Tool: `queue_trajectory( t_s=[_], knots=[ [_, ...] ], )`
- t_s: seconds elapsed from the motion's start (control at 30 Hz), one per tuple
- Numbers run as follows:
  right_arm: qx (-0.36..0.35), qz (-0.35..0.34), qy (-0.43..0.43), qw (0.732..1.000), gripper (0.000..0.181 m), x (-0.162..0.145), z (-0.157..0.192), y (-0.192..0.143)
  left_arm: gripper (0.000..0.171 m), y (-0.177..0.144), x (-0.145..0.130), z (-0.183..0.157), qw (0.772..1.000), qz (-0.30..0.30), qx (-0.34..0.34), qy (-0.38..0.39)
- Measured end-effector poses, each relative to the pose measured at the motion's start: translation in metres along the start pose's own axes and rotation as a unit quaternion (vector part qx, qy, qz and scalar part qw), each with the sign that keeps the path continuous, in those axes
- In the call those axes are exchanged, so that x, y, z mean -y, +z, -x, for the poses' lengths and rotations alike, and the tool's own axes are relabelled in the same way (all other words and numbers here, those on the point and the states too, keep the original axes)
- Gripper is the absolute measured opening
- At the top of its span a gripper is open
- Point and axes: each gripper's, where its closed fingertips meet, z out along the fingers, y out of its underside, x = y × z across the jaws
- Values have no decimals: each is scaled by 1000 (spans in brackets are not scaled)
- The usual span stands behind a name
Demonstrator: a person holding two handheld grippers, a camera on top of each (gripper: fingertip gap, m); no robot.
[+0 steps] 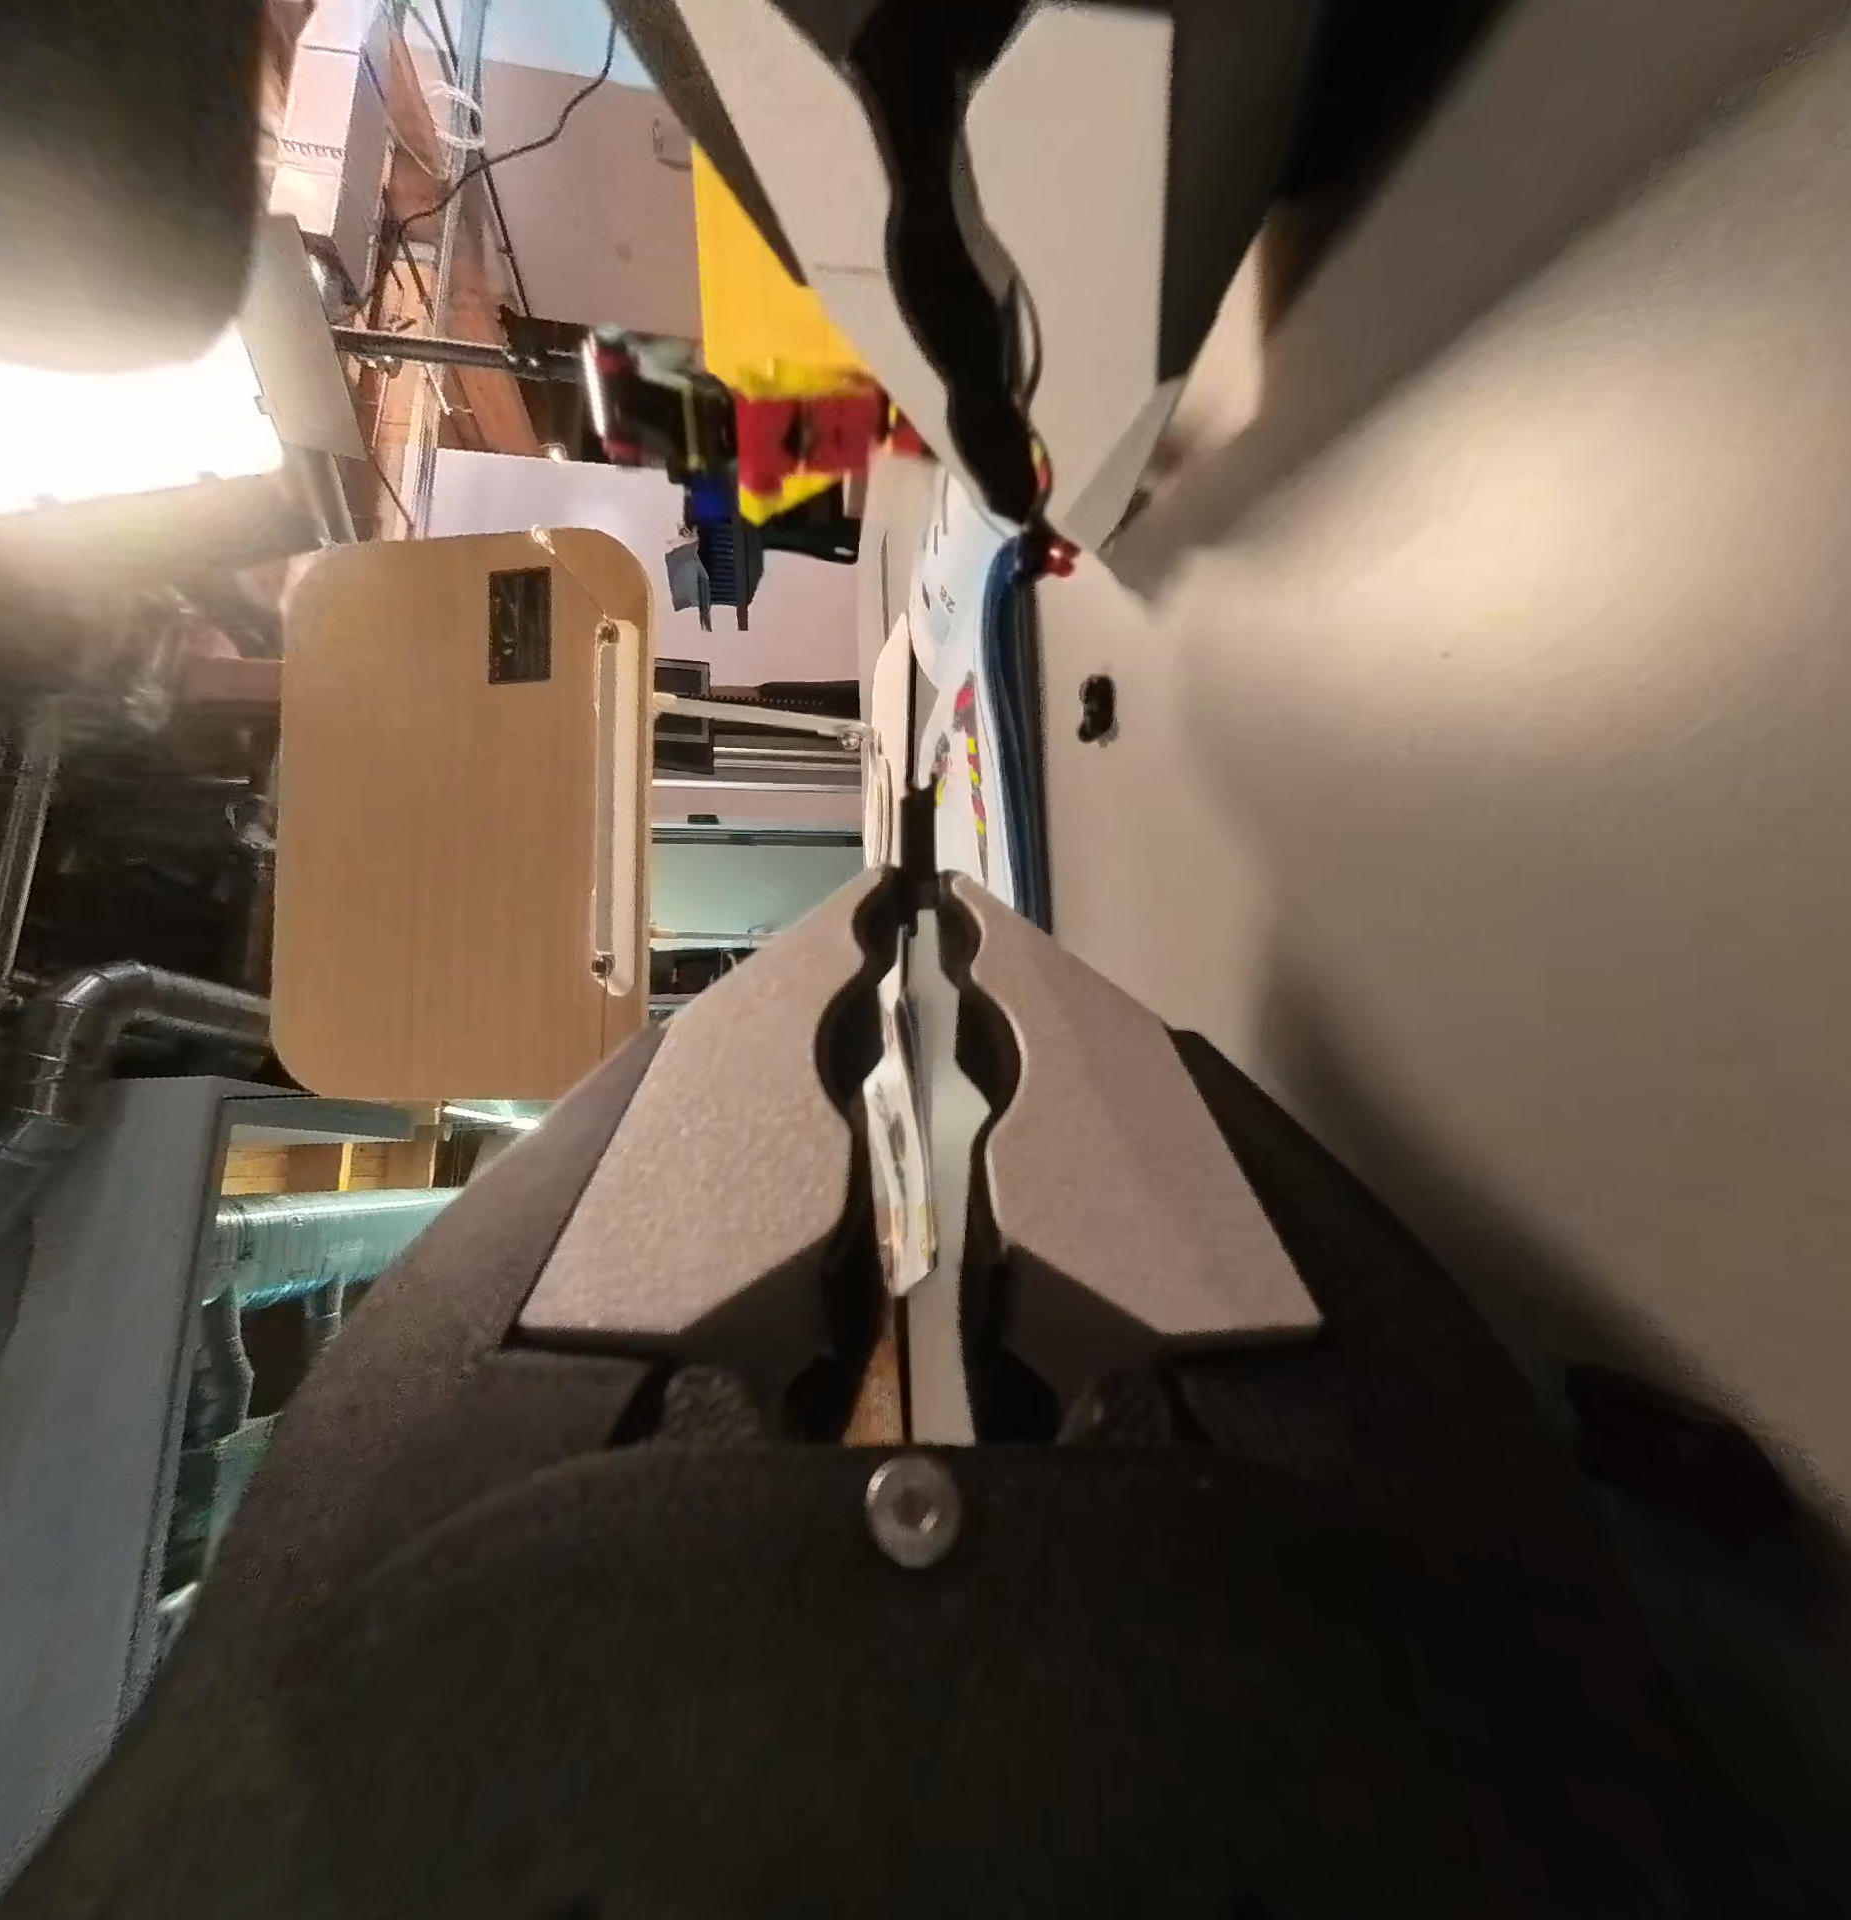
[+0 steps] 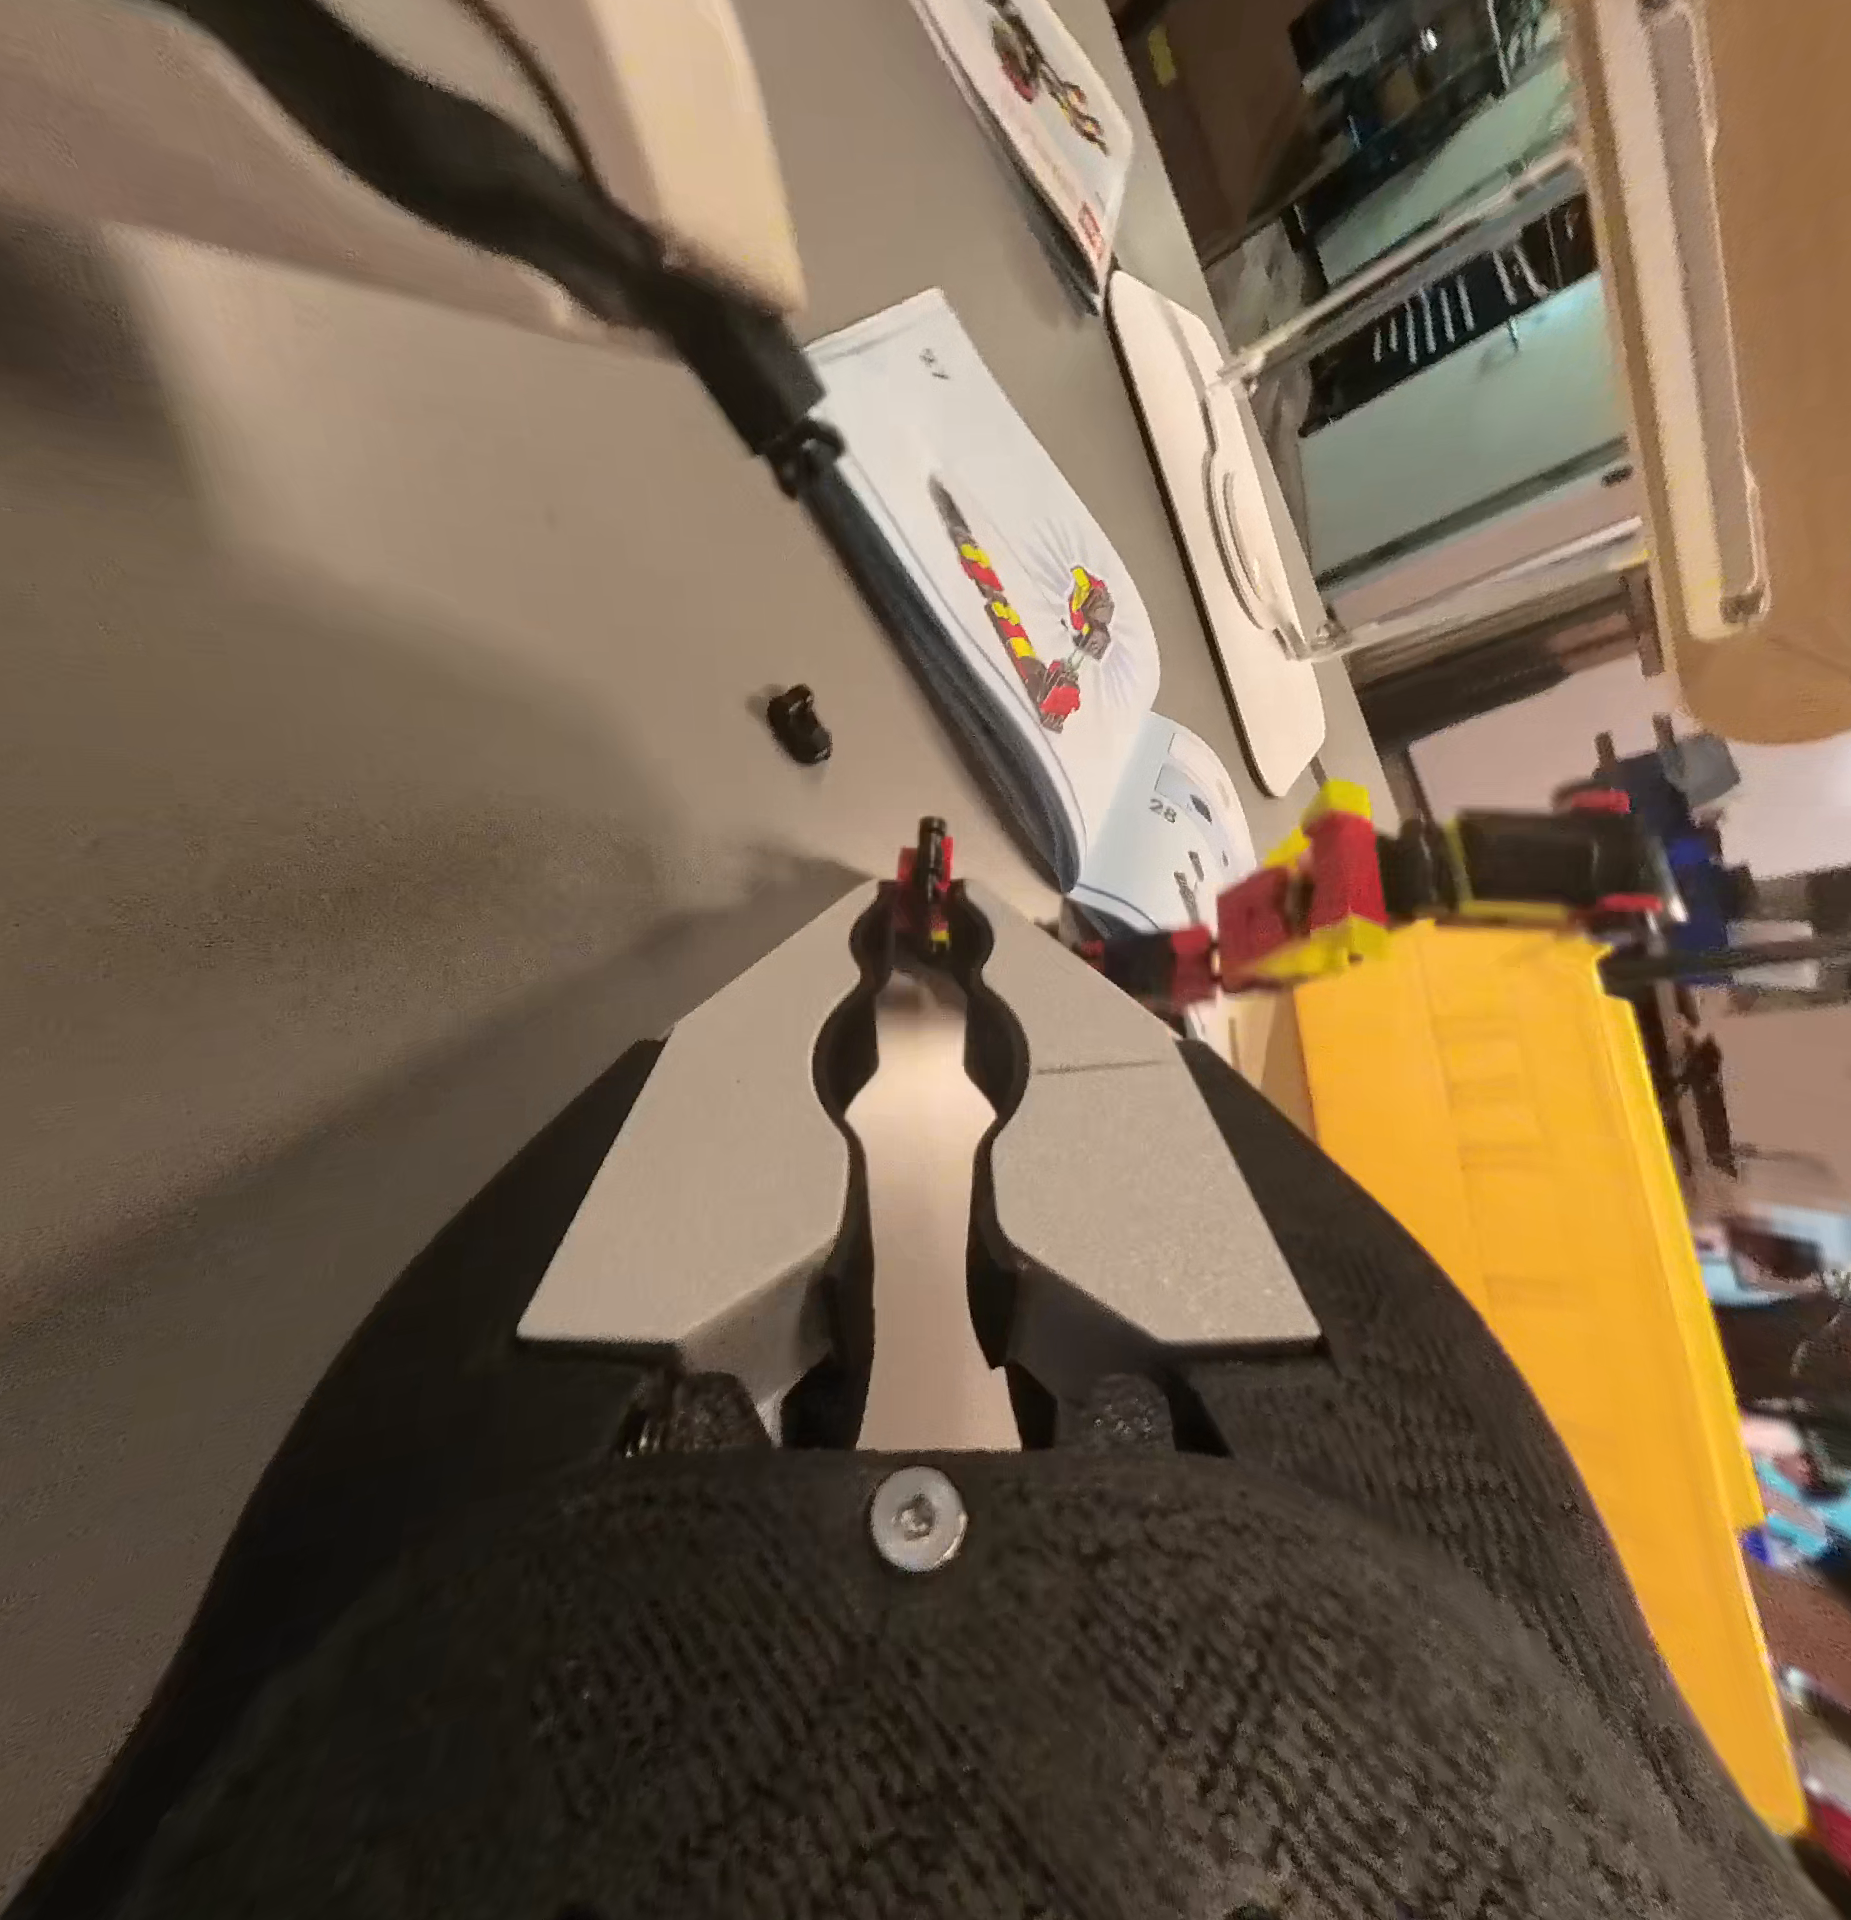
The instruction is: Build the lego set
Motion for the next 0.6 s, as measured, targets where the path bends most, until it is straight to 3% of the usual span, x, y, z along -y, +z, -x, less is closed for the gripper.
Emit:
queue_trajectory(
  t_s=[0.27, 0.37, 0.5, 0.6],
  knots=[
    [108, -12, -51, 993, 8, -10, 5, -40, 5, -6, 30, -3, 998, -48, -18, -20],
    [167, 13, -82, 982, 8, -19, 2, -57, 5, -9, 40, -3, 997, -64, -26, -37],
    [281, 124, -186, 933, 8, -56, -2, -90, 5, -16, 61, -7, 989, -103, -62, -86],
    [356, 188, -226, 887, 8, -71, -7, -112, 5, -24, 82, -13, 969, -144, -130, -153]
  ],
)
